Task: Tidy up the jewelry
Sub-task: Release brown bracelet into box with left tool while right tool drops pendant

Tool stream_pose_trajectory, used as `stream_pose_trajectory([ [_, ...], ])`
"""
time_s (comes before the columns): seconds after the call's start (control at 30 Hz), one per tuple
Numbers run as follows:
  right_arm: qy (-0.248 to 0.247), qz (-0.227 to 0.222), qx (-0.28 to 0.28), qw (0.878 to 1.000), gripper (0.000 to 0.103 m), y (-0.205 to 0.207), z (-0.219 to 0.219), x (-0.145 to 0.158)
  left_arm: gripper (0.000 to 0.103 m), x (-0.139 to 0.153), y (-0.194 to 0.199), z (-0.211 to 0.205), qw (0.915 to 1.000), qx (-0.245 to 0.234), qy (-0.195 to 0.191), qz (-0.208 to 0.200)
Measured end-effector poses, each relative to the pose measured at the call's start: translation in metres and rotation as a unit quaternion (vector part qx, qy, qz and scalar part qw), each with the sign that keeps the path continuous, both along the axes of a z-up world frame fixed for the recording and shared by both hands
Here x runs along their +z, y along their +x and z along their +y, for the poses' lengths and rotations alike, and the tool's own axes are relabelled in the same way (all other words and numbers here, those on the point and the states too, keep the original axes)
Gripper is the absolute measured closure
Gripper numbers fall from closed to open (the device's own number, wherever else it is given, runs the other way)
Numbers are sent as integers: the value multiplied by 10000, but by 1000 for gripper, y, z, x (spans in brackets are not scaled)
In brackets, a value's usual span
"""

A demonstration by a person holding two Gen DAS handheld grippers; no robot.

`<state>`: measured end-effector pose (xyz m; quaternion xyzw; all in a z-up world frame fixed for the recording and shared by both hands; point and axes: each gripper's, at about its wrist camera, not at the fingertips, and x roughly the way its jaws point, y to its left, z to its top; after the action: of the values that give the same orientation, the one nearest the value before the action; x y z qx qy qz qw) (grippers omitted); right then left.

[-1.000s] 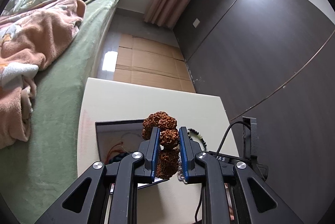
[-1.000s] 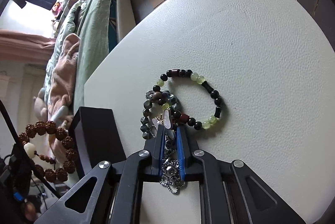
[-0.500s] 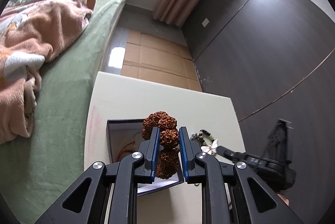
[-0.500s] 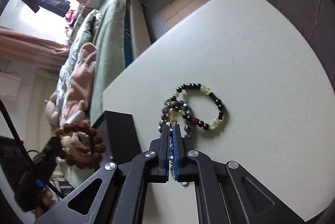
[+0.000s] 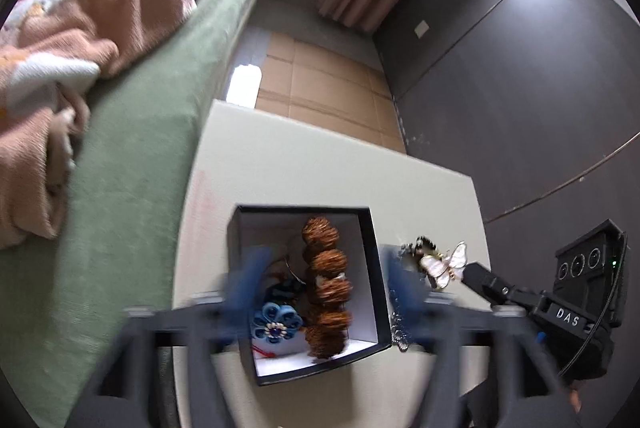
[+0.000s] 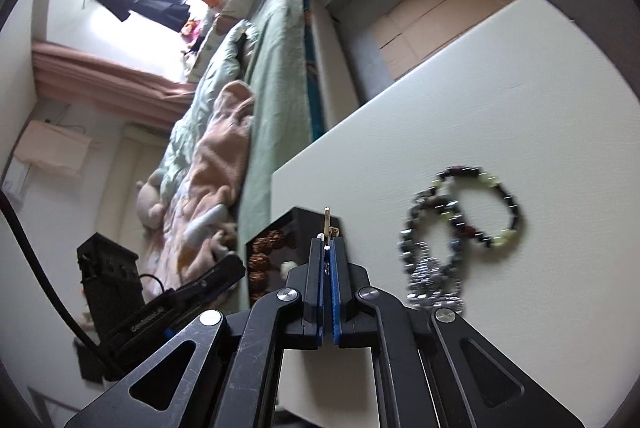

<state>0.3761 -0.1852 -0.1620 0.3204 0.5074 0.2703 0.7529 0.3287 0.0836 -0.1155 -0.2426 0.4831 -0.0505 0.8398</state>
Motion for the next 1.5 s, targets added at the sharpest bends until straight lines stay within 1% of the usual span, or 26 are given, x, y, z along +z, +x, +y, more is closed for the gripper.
stream_pose_trajectory([
  [0.07, 96, -42, 110, 9999, 99, -2, 9, 3, 15, 8, -5, 4, 9999, 47, 73, -128],
  [0.17, 217, -134, 286, 9993, 99, -5, 25, 8, 15, 16, -11, 9, 9996, 92, 147, -204],
  [0.23, 278, -170, 411, 9986, 99, -7, 37, 10, 15, 18, -15, 14, 9995, 134, 187, -213],
  [0.37, 190, -201, 526, 9982, 99, -8, 57, 10, 15, 18, -22, 19, 9995, 185, 201, -177],
  [0.53, 238, -181, 709, 9970, 99, -3, 81, 7, 15, 19, -28, 28, 9992, 295, 208, -184],
  [0.63, 237, -68, 760, 9968, 98, 0, 91, -1, 15, 21, -31, 32, 9987, 393, 241, -221],
  [0.7, 296, 143, 827, 9960, 96, 5, 96, -9, 15, 22, -32, 34, 9985, 452, 230, -228],
  [0.73, 346, 266, 842, 9955, 90, 7, 96, -13, 15, 22, -32, 33, 9984, 456, 229, -230],
  [0.77, 336, 314, 824, 9955, 71, 6, 96, -14, 15, 22, -32, 32, 9984, 448, 232, -238],
  [0.8, 295, 308, 758, 9962, 59, 6, 93, -13, 15, 23, -32, 31, 9985, 435, 234, -247],
  [0.83, 239, 219, 670, 9972, 39, 4, 88, -9, 15, 23, -32, 30, 9985, 425, 232, -253],
  [0.87, 190, 113, 580, 9981, 33, 3, 83, -3, 15, 23, -32, 28, 9986, 407, 213, -265],
  [0.93, 146, -130, 412, 9990, 33, -2, 69, 8, 15, 23, -31, 23, 9987, 372, 177, -304],
  [0.97, 133, -168, 352, 9991, 33, -3, 64, 10, 10, 24, -30, 21, 9987, 346, 168, -330],
  [1.0, 112, -173, 286, 9994, 33, -3, 58, 11, 2, 24, -30, 18, 9987, 310, 160, -375],
  [1.03, 71, -164, 205, 9996, 33, -4, 51, 11, 0, 25, -31, 15, 9985, 284, 141, -453],
  [1.2, -255, -195, -245, 9992, 33, -3, 15, 16, 0, 23, -27, 1, 9979, 259, 62, -587],
  [1.33, -397, -267, -658, 9967, 33, -5, -18, 19, 0, 27, -22, -17, 9973, 160, 129, -702],
  [1.43, -485, -116, -819, 9954, 32, -5, -41, 15, 0, 29, -19, -34, 9969, 79, 226, -746],
  [1.47, -568, -65, -858, 9947, 19, -6, -46, 13, 0, 29, -18, -40, 9968, 40, 257, -753],
  [1.5, -684, 12, -928, 9933, 10, -6, -52, 11, 0, 29, -16, -47, 9968, -15, 288, -749],
])
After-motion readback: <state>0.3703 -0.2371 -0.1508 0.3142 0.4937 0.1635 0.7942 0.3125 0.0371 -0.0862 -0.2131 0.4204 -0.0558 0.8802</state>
